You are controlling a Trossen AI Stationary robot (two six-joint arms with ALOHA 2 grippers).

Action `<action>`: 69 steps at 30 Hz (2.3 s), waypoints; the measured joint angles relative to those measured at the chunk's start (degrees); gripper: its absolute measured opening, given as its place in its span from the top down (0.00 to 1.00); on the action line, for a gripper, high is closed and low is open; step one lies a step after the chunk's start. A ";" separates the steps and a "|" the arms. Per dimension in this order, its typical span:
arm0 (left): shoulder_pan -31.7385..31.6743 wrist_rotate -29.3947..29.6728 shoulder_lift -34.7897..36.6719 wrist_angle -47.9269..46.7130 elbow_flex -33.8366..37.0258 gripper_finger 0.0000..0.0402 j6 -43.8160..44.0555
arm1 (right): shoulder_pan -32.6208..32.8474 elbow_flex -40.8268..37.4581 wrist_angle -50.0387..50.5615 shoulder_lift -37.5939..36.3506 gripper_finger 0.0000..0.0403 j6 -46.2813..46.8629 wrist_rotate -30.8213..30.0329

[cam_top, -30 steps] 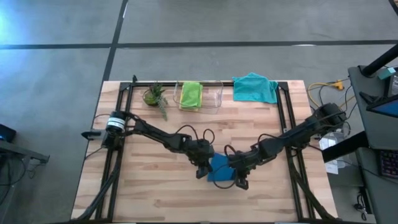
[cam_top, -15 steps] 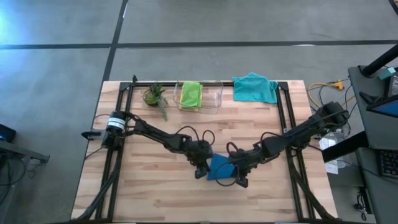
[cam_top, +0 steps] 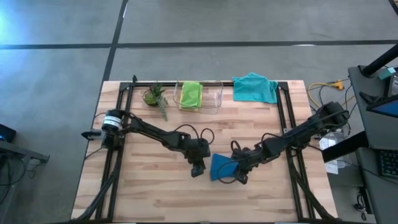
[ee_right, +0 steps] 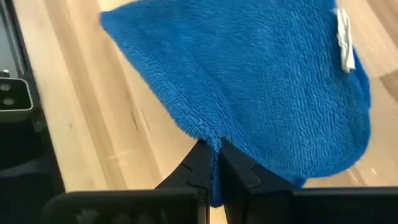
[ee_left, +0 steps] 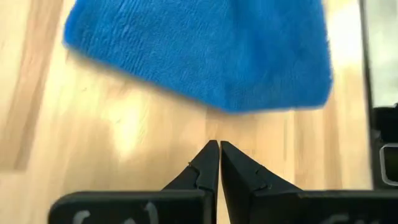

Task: Fold microfiber towels
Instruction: Fold the bottom blue towel

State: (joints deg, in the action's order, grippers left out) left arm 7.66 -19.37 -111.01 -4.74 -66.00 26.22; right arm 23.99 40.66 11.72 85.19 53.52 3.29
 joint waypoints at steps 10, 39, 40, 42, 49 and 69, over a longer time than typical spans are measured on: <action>0.68 -0.11 1.30 -0.28 0.02 1.00 -0.64 | -0.32 -2.23 -3.42 -1.82 0.97 2.01 -2.21; 0.59 7.72 1.28 10.72 0.02 0.95 -17.64 | -9.03 -8.65 -3.01 -5.18 0.97 3.47 -2.73; 0.61 7.89 1.28 10.77 0.02 0.92 -17.90 | -9.03 -8.73 -3.01 -5.30 0.97 3.49 -2.69; 0.64 8.01 1.28 10.80 0.02 0.85 -17.93 | -9.03 -8.95 -3.13 -5.38 0.97 3.49 -2.38; 1.04 10.50 1.28 13.97 0.02 0.53 -18.03 | -9.05 -9.09 -3.08 -5.40 0.97 3.49 -2.25; 2.86 25.04 -2.33 17.06 -0.02 0.34 -12.62 | -9.79 -9.09 -3.27 -5.60 0.97 4.96 -1.88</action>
State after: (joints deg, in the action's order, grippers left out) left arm 10.52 5.67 -113.34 12.32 -66.02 13.60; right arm 14.20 31.57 8.45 79.59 58.48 1.41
